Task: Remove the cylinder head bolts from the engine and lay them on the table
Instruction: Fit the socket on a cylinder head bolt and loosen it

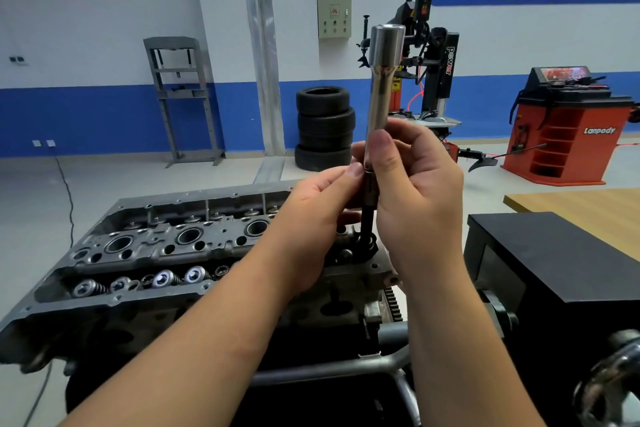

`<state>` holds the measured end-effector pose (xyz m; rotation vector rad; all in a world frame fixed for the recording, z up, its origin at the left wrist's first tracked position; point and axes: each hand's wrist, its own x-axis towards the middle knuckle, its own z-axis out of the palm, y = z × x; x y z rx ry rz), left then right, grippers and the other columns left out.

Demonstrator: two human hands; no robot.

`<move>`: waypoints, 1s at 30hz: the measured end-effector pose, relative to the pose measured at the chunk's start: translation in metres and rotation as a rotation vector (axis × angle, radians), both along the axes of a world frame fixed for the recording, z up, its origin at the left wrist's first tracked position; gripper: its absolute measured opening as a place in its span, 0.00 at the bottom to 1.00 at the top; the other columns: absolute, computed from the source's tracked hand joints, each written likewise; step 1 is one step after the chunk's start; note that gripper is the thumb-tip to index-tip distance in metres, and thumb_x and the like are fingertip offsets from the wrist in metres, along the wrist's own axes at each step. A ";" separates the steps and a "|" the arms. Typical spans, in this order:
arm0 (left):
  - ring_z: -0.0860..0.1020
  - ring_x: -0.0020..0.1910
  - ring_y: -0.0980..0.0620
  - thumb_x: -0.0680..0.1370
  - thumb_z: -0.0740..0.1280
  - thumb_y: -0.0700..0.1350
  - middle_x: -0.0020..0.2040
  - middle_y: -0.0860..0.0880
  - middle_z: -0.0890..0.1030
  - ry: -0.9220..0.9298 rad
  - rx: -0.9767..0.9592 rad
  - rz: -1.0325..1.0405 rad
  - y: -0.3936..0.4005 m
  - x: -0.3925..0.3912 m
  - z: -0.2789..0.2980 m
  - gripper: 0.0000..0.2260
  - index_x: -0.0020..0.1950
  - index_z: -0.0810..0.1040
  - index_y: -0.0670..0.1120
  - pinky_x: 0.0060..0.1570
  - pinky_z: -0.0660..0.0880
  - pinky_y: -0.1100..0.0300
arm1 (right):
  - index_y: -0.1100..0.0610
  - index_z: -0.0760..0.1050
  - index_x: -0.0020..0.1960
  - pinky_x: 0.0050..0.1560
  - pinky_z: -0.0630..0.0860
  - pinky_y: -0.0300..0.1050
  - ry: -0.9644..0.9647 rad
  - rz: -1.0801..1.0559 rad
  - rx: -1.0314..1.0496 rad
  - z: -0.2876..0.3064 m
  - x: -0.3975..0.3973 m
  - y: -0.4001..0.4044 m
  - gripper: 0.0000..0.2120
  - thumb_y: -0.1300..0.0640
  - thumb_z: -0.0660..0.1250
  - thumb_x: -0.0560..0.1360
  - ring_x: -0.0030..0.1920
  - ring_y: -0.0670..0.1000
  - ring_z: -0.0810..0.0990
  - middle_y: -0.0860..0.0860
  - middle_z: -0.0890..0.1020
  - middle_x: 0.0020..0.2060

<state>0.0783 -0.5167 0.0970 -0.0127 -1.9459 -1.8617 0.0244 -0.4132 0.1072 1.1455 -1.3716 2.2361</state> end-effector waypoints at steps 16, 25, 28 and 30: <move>0.82 0.53 0.47 0.82 0.66 0.56 0.54 0.42 0.86 0.031 0.008 -0.003 0.000 -0.001 0.000 0.19 0.61 0.82 0.42 0.56 0.77 0.48 | 0.52 0.78 0.57 0.47 0.83 0.49 0.057 0.001 0.042 -0.002 -0.001 0.000 0.07 0.55 0.65 0.81 0.46 0.50 0.85 0.48 0.85 0.43; 0.81 0.56 0.31 0.76 0.71 0.57 0.57 0.33 0.82 0.043 -0.016 0.015 0.002 0.004 0.003 0.24 0.64 0.80 0.41 0.61 0.76 0.34 | 0.54 0.79 0.62 0.52 0.81 0.61 0.102 -0.024 0.109 0.000 0.005 0.000 0.15 0.49 0.69 0.79 0.49 0.55 0.84 0.48 0.84 0.46; 0.79 0.49 0.38 0.75 0.73 0.55 0.55 0.31 0.81 0.056 0.027 0.053 0.003 0.003 0.003 0.26 0.62 0.78 0.35 0.56 0.75 0.40 | 0.56 0.80 0.58 0.50 0.82 0.58 0.077 -0.049 0.085 0.000 0.003 0.001 0.10 0.54 0.70 0.79 0.47 0.53 0.84 0.50 0.84 0.44; 0.80 0.52 0.43 0.78 0.72 0.54 0.55 0.36 0.84 0.049 0.050 0.037 0.002 0.002 0.003 0.23 0.62 0.79 0.36 0.58 0.74 0.41 | 0.54 0.78 0.55 0.48 0.83 0.57 0.047 -0.032 0.047 0.000 0.002 0.002 0.06 0.56 0.69 0.79 0.46 0.53 0.85 0.52 0.85 0.43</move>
